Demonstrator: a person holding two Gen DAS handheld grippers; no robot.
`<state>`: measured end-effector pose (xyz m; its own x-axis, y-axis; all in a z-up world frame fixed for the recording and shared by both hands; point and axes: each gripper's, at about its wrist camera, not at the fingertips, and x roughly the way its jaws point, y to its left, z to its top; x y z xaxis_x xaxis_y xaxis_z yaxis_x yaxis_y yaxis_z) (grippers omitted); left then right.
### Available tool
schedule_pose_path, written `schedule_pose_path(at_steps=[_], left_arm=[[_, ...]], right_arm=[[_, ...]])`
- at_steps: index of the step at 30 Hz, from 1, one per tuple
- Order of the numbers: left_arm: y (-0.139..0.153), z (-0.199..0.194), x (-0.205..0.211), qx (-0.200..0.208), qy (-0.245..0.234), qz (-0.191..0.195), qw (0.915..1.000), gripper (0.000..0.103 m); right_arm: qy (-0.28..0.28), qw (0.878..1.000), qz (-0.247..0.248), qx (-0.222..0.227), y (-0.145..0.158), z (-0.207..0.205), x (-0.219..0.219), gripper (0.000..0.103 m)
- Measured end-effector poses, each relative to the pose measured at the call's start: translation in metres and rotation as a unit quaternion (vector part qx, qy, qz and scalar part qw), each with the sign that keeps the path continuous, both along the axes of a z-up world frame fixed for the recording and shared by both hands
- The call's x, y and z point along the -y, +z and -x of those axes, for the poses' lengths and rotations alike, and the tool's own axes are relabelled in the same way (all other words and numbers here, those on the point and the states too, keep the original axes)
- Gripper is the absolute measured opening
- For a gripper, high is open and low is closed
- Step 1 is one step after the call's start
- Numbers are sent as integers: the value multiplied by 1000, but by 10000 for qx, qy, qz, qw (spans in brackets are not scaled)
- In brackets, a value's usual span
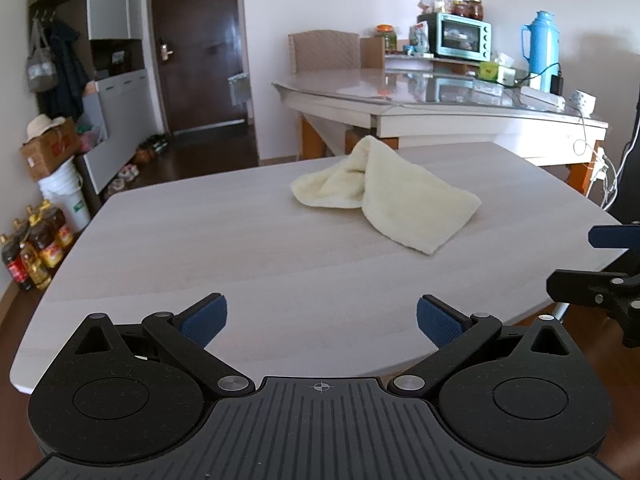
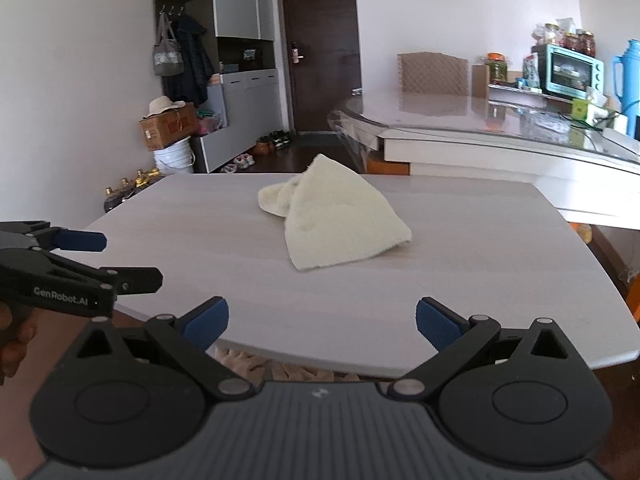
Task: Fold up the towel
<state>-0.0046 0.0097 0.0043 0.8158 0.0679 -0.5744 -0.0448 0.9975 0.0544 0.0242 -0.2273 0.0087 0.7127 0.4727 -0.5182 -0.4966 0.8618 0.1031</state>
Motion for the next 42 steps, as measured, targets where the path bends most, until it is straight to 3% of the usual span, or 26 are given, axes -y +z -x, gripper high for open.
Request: schedule_pose_path(at_steps=[10, 20, 29, 31, 33, 36, 42], left_arm=[[-3, -36, -17, -66, 150, 20, 9999, 103], [-14, -64, -45, -221, 206, 98, 9995, 103], [-16, -77, -54, -260, 244, 66, 9993, 103], [-17, -80, -54, -261, 238, 80, 9993, 103], [-19, -81, -53, -280, 215, 98, 9993, 103], [-20, -81, -51, -289, 113, 103, 9995, 103], [-20, -82, -47, -190, -240, 63, 9995, 103]], right_arm=[[165, 9998, 102, -109, -9, -47, -30, 95], [357, 9982, 270, -404, -37, -102, -65, 66], [380, 9979, 420, -330, -47, -113, -72, 51], [418, 9976, 505, -240, -47, -113, -74, 41], [494, 9971, 558, -167, -46, -113, -74, 4], [501, 9964, 670, -102, -45, -112, -71, 4], [464, 9989, 120, -12, -16, -101, -41, 4]])
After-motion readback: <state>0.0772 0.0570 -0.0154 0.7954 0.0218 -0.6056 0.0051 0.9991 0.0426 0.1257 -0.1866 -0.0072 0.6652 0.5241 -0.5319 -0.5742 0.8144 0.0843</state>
